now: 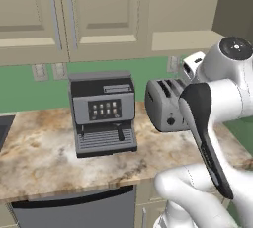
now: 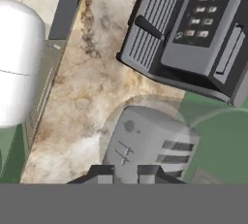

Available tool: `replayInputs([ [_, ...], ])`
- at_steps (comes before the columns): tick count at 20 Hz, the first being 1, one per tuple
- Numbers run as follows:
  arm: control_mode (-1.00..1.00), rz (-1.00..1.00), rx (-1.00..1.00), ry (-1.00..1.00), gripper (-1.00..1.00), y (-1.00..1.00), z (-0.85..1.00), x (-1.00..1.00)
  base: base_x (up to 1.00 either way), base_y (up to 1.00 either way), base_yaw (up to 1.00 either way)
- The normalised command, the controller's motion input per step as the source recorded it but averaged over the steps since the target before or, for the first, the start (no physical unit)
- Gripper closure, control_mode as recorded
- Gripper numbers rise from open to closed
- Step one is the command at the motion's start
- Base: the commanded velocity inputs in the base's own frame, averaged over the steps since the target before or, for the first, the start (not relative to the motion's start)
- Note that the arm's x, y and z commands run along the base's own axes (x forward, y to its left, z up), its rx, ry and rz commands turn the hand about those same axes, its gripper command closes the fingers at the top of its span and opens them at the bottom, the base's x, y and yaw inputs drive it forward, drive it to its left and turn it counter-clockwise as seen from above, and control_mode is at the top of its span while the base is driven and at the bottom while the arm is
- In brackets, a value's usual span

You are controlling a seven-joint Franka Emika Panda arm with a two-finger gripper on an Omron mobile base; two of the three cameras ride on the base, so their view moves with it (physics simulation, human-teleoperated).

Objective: There is a bowl on the dining counter. Grab a lemon wedge from the fridge and place it in the bowl. Then get the liquor bottle and glass cup from the cabinet and place them next to the bowl.

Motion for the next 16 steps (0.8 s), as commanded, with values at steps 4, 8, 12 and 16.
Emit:
replayInputs([
  [4,-1.0,-0.02,0.01,0.0,1.0,-0.04,-0.02,-0.58,0.0,0.0,0.0],
  [8,-1.0,0.0,0.05,0.0,1.0,-0.17,-0.11,-0.78,0.0,0.0,0.0],
  [12,-1.0,0.0,0.02,0.03,1.0,-0.07,-0.17,-0.36,0.0,0.0,0.0],
  [16,1.0,0.0,-0.02,0.0,1.0,0.01,-0.04,0.0,-0.4,0.0,0.0],
])
